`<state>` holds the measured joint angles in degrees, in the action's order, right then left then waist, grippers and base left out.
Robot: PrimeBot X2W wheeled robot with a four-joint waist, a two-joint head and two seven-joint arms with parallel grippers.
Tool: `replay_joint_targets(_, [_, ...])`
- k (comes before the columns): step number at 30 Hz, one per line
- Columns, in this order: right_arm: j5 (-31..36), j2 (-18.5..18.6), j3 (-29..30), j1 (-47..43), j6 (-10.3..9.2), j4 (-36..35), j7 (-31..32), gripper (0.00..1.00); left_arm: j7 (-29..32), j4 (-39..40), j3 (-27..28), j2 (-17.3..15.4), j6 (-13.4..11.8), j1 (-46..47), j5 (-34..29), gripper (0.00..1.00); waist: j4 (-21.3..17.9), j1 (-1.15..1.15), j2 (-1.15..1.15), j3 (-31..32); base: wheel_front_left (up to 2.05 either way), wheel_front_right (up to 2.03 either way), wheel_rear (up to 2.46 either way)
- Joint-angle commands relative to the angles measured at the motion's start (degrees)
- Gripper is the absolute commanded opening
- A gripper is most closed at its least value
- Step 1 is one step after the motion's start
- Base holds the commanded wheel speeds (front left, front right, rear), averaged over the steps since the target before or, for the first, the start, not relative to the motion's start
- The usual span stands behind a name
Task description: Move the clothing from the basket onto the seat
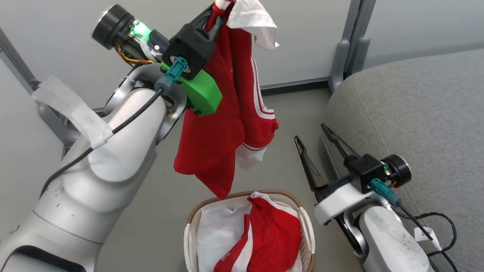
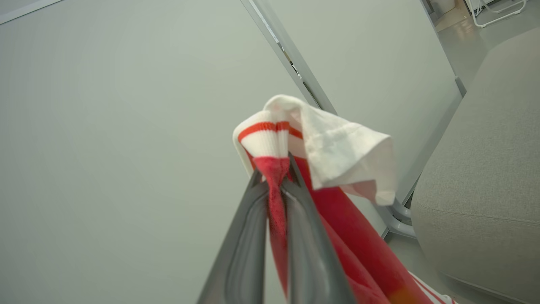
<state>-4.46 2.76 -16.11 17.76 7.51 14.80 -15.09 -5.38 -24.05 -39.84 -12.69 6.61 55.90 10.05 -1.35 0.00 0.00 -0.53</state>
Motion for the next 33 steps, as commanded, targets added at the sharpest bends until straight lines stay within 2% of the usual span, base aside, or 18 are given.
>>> replay_joint_targets(1, [0.3, 0.2, -0.8, 1.4, -0.04, 0.7, -0.1, 1.00, -0.4, 0.5, -0.2, 0.5, -0.1, 1.1, 0.5, 0.00, 0.5, 0.00, 0.00, -0.1, 0.00, 0.00, 0.00])
replay_joint_targets(6, [-0.1, 0.3, -4.0, 5.6, -0.04, 4.0, -0.1, 1.00, -0.3, 1.6, -1.6, 2.1, 0.2, 1.6, 1.0, 0.00, 2.1, 0.00, 0.00, -0.3, 0.00, 0.00, 0.00])
replay_joint_targets(12, [0.1, 0.2, -4.8, 8.5, -0.04, 8.7, -0.1, 1.00, -0.4, 3.1, -3.6, 3.7, 0.3, 2.1, 1.8, 0.00, 3.7, 0.00, 0.00, -0.3, 0.00, 0.00, 0.00])
replay_joint_targets(19, [0.6, 0.2, -6.6, 10.2, -0.04, 12.2, -0.1, 1.00, 0.0, 6.2, -6.0, 4.2, 0.6, 1.8, 2.9, 0.00, 4.6, 0.00, 0.00, 0.3, 0.00, 0.00, 0.00])
replay_joint_targets(20, [0.3, 0.2, -6.8, 10.4, -0.04, 12.8, -0.1, 0.95, 0.1, 6.6, -6.2, 4.3, 0.6, 1.7, 3.1, 0.00, 4.7, 0.00, 0.00, 0.3, 0.00, 0.00, 0.00])
replay_joint_targets(21, [-0.3, 0.2, -7.3, 10.7, -0.04, 13.6, -0.1, 0.46, 0.2, 7.0, -6.5, 4.3, 0.7, 1.5, 3.4, 0.00, 4.8, 0.00, 0.00, 0.4, 0.00, 0.00, 0.00])
replay_joint_targets(23, [-0.8, 0.2, -8.2, 11.5, -0.04, 14.6, -0.1, 0.07, 0.6, 7.8, -6.9, 4.2, 0.7, 1.2, 3.7, 0.00, 4.9, 0.00, 0.00, 0.5, 0.00, 0.00, 0.00])
replay_joint_targets(24, [-1.1, 0.2, -8.5, 11.8, -0.04, 15.1, -0.1, 0.00, 0.6, 8.2, -7.1, 4.0, 0.7, 0.9, 3.9, 0.00, 4.9, 0.00, 0.00, 0.5, 0.00, 0.00, 0.00])
replay_joint_targets(33, [-1.7, 0.2, -7.9, 11.7, -0.05, 14.5, -0.1, 0.00, 0.8, 6.8, -5.1, 1.2, -1.0, -3.0, 6.6, 0.00, 4.3, 0.00, 0.00, 0.1, 0.00, 0.00, 0.00])
